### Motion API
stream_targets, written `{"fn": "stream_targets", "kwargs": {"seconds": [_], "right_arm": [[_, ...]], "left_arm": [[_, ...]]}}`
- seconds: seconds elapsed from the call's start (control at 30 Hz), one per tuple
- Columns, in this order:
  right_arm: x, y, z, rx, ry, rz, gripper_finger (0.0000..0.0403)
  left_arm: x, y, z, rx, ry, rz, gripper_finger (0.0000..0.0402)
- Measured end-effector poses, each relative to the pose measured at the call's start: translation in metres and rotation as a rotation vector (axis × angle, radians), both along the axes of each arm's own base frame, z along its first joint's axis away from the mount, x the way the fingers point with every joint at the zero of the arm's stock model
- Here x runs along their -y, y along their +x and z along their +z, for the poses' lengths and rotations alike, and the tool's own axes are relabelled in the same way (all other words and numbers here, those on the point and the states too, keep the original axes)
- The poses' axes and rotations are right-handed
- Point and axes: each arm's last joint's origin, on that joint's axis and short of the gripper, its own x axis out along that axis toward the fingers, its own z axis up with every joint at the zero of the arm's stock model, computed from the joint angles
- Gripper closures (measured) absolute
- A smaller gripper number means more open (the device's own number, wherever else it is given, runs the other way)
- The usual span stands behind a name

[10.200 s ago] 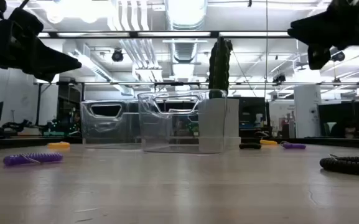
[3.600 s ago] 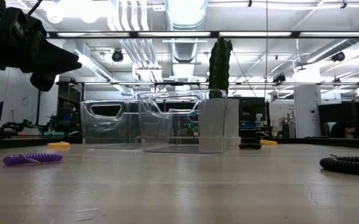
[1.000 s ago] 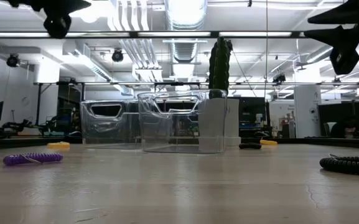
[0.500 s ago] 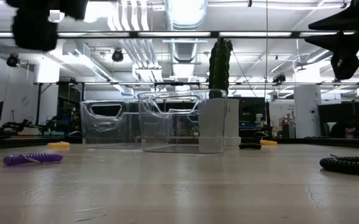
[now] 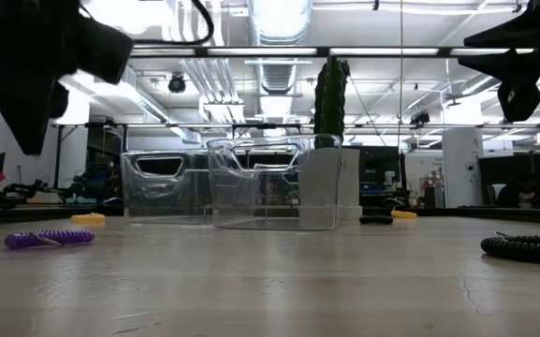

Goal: Sort items
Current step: Put the left purple keychain into the green bin

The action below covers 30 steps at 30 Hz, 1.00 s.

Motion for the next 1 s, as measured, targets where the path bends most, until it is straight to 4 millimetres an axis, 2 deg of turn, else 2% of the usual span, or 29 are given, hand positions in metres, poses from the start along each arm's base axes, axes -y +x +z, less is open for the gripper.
{"fn": "stream_targets", "kwargs": {"seconds": [0.13, 0.4, 0.57, 1.0], "right_arm": [[0.000, 0.000, 0.000, -0.002, -0.001, 0.000, 0.0296], [0.000, 0.000, -0.001, -0.005, -0.005, 0.000, 0.0296], [0.000, 0.000, -0.001, -0.006, -0.005, 0.000, 0.0296], [0.000, 0.000, -0.001, -0.005, -0.005, 0.000, 0.0296]], "left_arm": [[0.002, 0.004, -0.011, -0.017, 0.005, 0.010, 0.0300], [0.002, 0.004, -0.036, -0.105, -0.001, 0.138, 0.0300], [0.002, 0.006, -0.041, -0.105, 0.001, 0.164, 0.0300], [0.004, 0.016, -0.040, 0.020, 0.000, 0.207, 0.0300]]}}
